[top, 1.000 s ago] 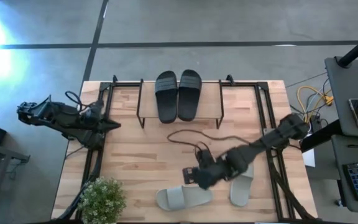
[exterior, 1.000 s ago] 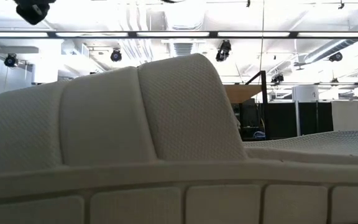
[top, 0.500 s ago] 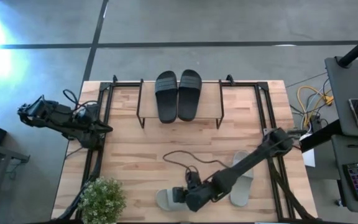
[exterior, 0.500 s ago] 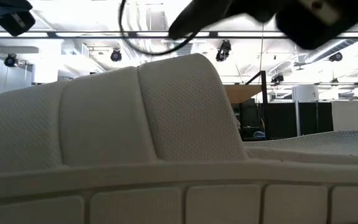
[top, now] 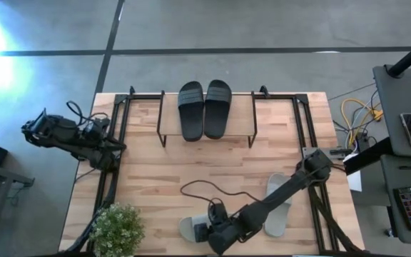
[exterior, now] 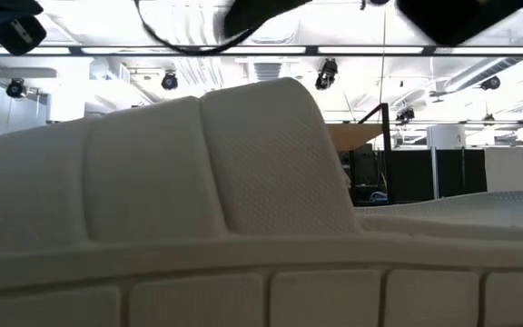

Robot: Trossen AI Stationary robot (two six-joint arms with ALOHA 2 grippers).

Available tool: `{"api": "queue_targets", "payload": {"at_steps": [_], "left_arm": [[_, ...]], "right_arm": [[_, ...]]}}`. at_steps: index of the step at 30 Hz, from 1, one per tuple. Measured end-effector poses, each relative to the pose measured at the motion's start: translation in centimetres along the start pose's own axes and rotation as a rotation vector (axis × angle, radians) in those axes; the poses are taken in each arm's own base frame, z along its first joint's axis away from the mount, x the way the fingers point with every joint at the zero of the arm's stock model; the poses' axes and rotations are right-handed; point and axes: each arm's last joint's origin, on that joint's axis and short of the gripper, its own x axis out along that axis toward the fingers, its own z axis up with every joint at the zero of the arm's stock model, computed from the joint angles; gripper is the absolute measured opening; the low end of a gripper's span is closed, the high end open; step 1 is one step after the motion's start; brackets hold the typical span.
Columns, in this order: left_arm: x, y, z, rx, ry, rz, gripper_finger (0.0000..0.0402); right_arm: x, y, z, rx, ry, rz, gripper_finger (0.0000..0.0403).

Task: Pick and place slides into the shelf
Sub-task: Move the left white slide to the center of the table

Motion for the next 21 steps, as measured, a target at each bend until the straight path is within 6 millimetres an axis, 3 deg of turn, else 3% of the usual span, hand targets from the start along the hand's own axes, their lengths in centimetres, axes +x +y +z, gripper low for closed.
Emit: {"api": "queue_targets", "payload": {"at_steps": [6, 12, 17, 21], "left_arm": [[2.0, -0.3, -0.6, -0.025, 0.058, 0.028, 0.0], [3.1, -0.5, -0.7, -0.018, 0.085, 0.04, 0.0], [3.1, -0.5, -0.8, 0.0, 0.088, 0.04, 0.0], [2.9, -0.4, -0.8, -0.004, 0.076, 0.034, 0.0]], "right_arm": [[-2.1, -0.9, 0.1, -0.013, -0.069, -0.219, 0.021], [-0.2, -0.9, 0.0, -0.035, 0.0, -0.088, 0.021], [1.2, -2.8, 0.4, -0.025, -0.031, -0.126, 0.021], [1.5, -2.7, 0.3, -0.045, -0.025, -0.09, 0.021]]}}
